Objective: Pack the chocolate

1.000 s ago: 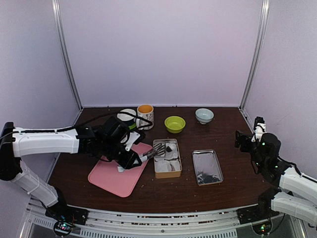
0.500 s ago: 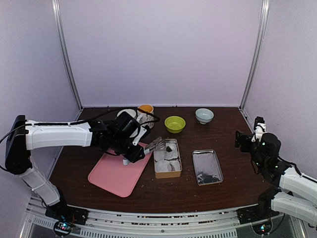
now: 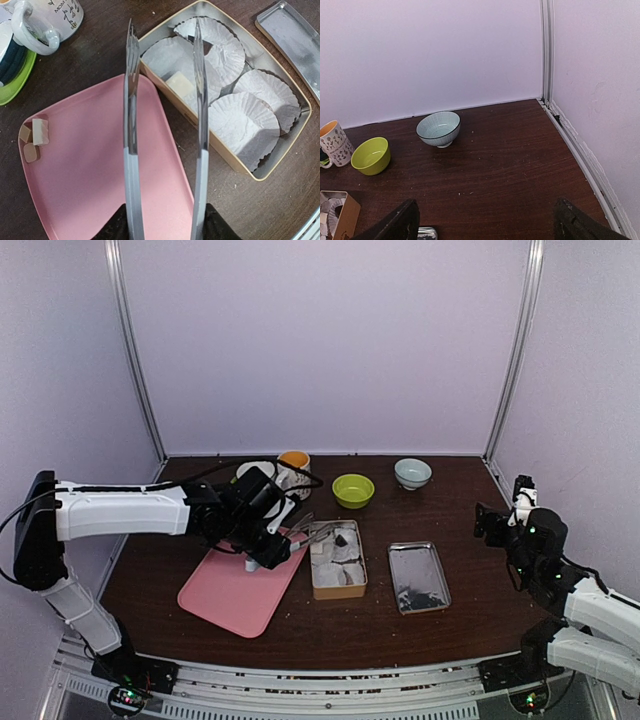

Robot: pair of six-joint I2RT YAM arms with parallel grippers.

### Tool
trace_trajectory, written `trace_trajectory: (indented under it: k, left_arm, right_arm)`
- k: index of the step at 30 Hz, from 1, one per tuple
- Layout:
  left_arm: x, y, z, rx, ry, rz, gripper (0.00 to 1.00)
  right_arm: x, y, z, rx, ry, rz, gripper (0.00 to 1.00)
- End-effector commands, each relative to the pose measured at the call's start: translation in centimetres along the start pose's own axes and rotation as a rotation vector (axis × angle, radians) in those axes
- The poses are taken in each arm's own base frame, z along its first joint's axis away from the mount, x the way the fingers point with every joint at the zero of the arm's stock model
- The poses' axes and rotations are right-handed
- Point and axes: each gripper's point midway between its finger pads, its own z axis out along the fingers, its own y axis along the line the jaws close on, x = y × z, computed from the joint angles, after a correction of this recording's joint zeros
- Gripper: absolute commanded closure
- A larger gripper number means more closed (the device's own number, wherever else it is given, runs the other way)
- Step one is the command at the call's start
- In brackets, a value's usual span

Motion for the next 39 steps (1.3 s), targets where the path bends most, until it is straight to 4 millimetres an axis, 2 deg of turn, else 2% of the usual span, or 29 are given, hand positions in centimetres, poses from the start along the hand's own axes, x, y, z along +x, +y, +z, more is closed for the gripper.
trace_trajectory:
  k: [1, 6, 10, 13, 18, 29, 39]
  left_arm:
    - [-2.4, 0.2, -1.4, -0.016, -0.083, -0.025, 0.53]
    - [-2.0, 3.0, -4.6, -0.122, -0.092, -0.129, 0.53]
    - [0.1, 5.5, -5.9, -0.128, -0.072, -0.243, 0.52]
    - [2.1, 7.5, -5.8, -0.12, -0.043, -0.318, 0.52]
    - [4.2, 9.1, -4.9, -0.121, 0.001, -0.336, 0.54]
    - [4.4, 12.4, -2.9, -0.173, 0.062, -0.332, 0.57]
    - [4.6, 12.7, -1.5, -0.186, 0.108, -0.32, 0.62]
  right_arm:
    - [-1.2, 0.2, -0.1, -0.008, -0.025, 0.005, 0.07]
    - [-1.1, 0.2, 0.0, -0.007, -0.021, 0.002, 0.07]
    - [-1.1, 0.2, -0.1, -0.006, -0.022, 0.003, 0.07]
    - [-1.1, 0.2, 0.0, -0.006, -0.02, 0.003, 0.07]
    - [-1.1, 0.2, -0.1, -0.008, -0.023, 0.003, 0.07]
    - [-1.2, 0.2, -0.2, -0.012, -0.028, 0.004, 0.07]
    - [-1.1, 0.2, -0.3, -0.012, -0.03, 0.007, 0.07]
